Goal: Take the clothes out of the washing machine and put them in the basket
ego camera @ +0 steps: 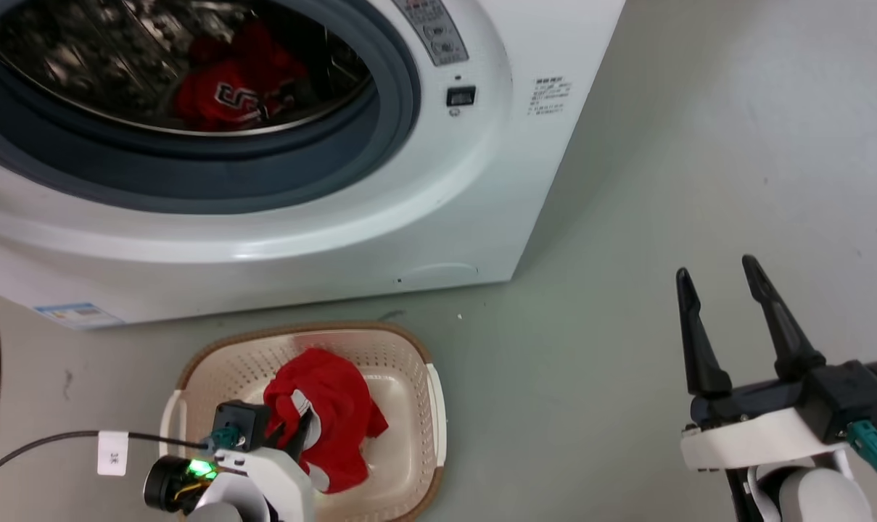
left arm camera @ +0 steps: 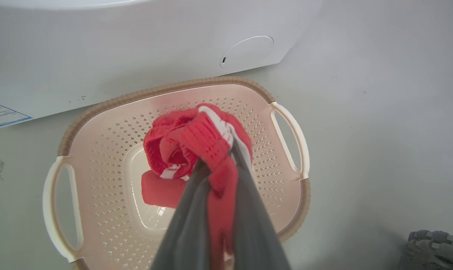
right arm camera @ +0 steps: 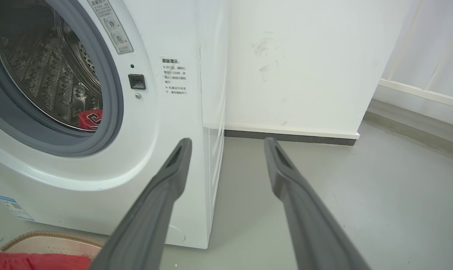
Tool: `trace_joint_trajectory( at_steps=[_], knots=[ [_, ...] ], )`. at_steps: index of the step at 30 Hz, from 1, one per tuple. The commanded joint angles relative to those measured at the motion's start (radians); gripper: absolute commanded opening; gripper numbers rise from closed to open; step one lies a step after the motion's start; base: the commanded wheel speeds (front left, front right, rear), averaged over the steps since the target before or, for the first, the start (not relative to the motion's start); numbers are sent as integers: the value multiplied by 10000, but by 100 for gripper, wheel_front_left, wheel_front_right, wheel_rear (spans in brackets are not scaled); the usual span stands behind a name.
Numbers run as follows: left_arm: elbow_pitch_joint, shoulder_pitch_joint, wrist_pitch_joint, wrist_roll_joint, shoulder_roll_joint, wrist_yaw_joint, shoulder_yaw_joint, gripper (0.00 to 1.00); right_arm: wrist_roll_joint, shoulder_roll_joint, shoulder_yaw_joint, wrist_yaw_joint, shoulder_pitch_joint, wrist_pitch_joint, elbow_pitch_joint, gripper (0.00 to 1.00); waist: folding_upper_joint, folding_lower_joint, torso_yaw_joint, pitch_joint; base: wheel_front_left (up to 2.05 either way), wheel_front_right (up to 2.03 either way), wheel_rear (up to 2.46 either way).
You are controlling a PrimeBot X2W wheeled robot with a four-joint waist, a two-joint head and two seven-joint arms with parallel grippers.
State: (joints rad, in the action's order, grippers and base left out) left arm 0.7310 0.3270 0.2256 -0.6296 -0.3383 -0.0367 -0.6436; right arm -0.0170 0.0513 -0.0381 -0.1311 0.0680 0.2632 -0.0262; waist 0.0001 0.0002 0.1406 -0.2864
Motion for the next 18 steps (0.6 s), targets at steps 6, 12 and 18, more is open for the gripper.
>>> trace_joint_trajectory(
  at_steps=[6, 12, 18],
  knots=[
    [1808, 1307, 122, -19, 480, -428, -48, 0, -128, -19, 86, 7, 747, 24, -222, 100, -1, -2, 264, -1707, 0, 0, 0],
    [3394, 2604, 114, 340, 638, -641, -409, 0, -333, -19, 185, 7, 1396, 24, -381, 100, -1, -2, 396, -2989, 0, 0, 0],
    [4405, 3772, 31, 780, 818, -744, -870, 0, -400, -20, 281, 7, 1958, 24, -589, 100, -1, -2, 428, -4191, 0, 0, 0]
  ],
)
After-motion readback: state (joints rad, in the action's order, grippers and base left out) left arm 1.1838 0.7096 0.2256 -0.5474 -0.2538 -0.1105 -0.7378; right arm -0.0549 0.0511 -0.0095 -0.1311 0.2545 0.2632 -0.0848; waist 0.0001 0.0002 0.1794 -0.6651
